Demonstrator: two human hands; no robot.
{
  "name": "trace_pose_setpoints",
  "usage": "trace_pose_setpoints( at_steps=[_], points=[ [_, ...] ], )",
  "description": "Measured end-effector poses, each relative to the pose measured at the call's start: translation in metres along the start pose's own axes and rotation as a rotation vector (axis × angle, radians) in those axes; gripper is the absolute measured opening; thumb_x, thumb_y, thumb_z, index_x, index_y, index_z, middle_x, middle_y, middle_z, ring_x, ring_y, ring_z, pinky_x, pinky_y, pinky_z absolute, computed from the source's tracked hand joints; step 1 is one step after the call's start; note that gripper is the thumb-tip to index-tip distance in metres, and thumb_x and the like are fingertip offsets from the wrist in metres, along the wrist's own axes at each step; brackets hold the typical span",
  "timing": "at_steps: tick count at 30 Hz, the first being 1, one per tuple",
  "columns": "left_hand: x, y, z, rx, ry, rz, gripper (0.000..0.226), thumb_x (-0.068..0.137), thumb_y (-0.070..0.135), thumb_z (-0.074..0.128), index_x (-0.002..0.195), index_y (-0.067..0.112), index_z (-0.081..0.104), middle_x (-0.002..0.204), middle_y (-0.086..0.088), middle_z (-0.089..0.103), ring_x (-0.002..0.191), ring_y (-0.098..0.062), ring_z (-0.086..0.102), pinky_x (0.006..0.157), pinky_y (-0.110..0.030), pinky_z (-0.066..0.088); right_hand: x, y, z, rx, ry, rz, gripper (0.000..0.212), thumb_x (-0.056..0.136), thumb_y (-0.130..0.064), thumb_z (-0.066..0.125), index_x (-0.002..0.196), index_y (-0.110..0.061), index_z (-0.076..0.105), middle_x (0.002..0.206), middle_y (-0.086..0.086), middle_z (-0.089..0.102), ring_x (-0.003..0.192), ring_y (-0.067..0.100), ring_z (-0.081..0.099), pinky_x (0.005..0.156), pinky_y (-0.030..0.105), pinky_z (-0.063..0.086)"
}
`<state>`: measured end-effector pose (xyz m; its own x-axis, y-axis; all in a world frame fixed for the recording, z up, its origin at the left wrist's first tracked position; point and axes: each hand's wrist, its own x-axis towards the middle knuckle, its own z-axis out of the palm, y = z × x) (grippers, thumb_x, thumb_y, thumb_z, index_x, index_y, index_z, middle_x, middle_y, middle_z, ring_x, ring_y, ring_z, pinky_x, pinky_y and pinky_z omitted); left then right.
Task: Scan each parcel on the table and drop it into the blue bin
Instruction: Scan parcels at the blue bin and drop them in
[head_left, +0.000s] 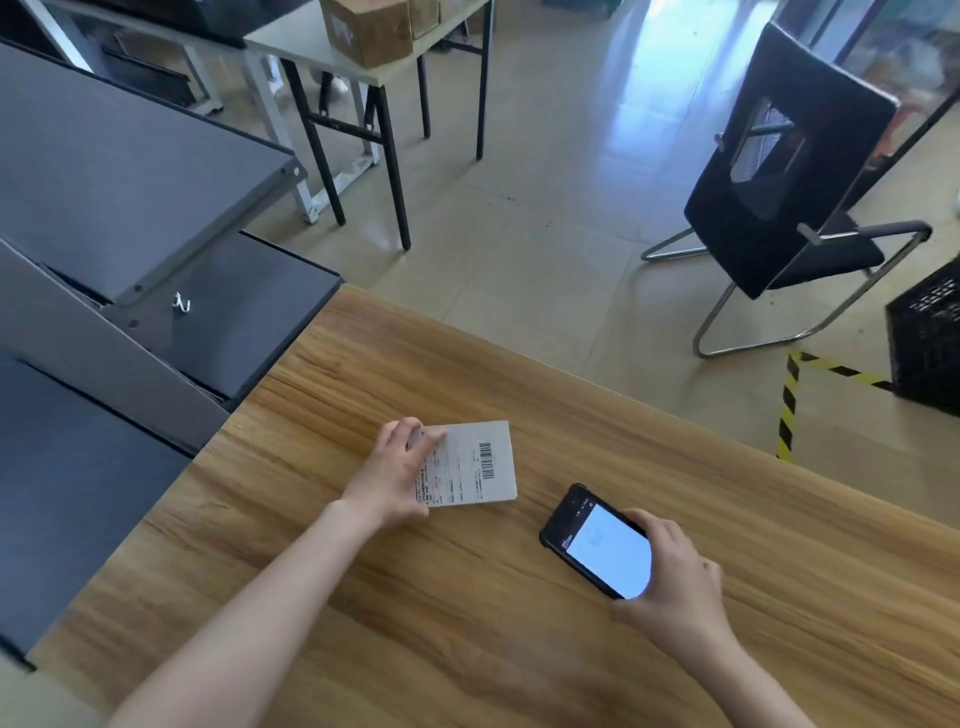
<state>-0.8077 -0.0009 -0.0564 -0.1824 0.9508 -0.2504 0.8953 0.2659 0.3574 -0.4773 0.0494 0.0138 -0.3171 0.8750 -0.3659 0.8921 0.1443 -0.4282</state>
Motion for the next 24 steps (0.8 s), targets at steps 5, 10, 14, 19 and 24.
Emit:
trace_pose_setpoints(
  at_steps=[5,10,14,19,24],
  points=[
    [-0.020,0.018,0.009,0.115,-0.040,0.146,0.100,0.067,0.029,0.080,0.149,0.033,0.024,0.150,0.000,0.017,0.141,-0.019,0.008,0.103,-0.030,0.045,-0.003,-0.002,-0.012,-0.345,0.042,-0.099,0.097,0.061,-0.030,0.079,0.142,-0.036,0.026,0.133,-0.015,0.040,0.123,0.008,0.038,0.102,0.032,0.022],
    [-0.027,0.032,0.010,0.197,-0.037,0.233,0.099,0.070,0.032,0.077,0.151,0.032,0.019,0.151,0.000,0.015,0.141,-0.018,0.005,0.107,-0.027,0.039,-0.016,-0.001,-0.015,-0.512,0.047,-0.126,0.096,0.064,-0.028,0.076,0.144,-0.035,0.022,0.135,-0.014,0.036,0.125,0.010,0.037,0.106,0.035,0.022],
    [-0.033,0.040,0.006,0.216,-0.010,0.271,0.098,0.071,0.032,0.077,0.150,0.031,0.020,0.151,-0.002,0.015,0.141,-0.018,0.004,0.108,-0.029,0.036,-0.031,0.002,-0.015,-0.537,0.070,-0.091,0.093,0.067,-0.023,0.073,0.145,-0.033,0.023,0.134,-0.012,0.037,0.125,0.011,0.038,0.105,0.035,0.022],
    [-0.043,0.046,0.005,0.208,-0.011,0.262,0.097,0.071,0.034,0.077,0.150,0.032,0.021,0.152,-0.001,0.014,0.143,-0.018,0.004,0.105,-0.030,0.040,-0.047,0.012,-0.016,-0.541,0.100,-0.054,0.090,0.068,-0.022,0.071,0.145,-0.032,0.024,0.134,-0.012,0.039,0.124,0.011,0.039,0.101,0.035,0.023],
    [-0.053,0.052,0.008,0.205,-0.020,0.270,0.095,0.071,0.036,0.079,0.150,0.029,0.025,0.153,-0.004,0.017,0.143,-0.020,0.007,0.106,-0.031,0.042,-0.064,0.023,-0.015,-0.533,0.118,-0.031,0.091,0.069,-0.023,0.072,0.145,-0.032,0.023,0.134,-0.012,0.038,0.125,0.012,0.039,0.101,0.035,0.024]
  ],
)
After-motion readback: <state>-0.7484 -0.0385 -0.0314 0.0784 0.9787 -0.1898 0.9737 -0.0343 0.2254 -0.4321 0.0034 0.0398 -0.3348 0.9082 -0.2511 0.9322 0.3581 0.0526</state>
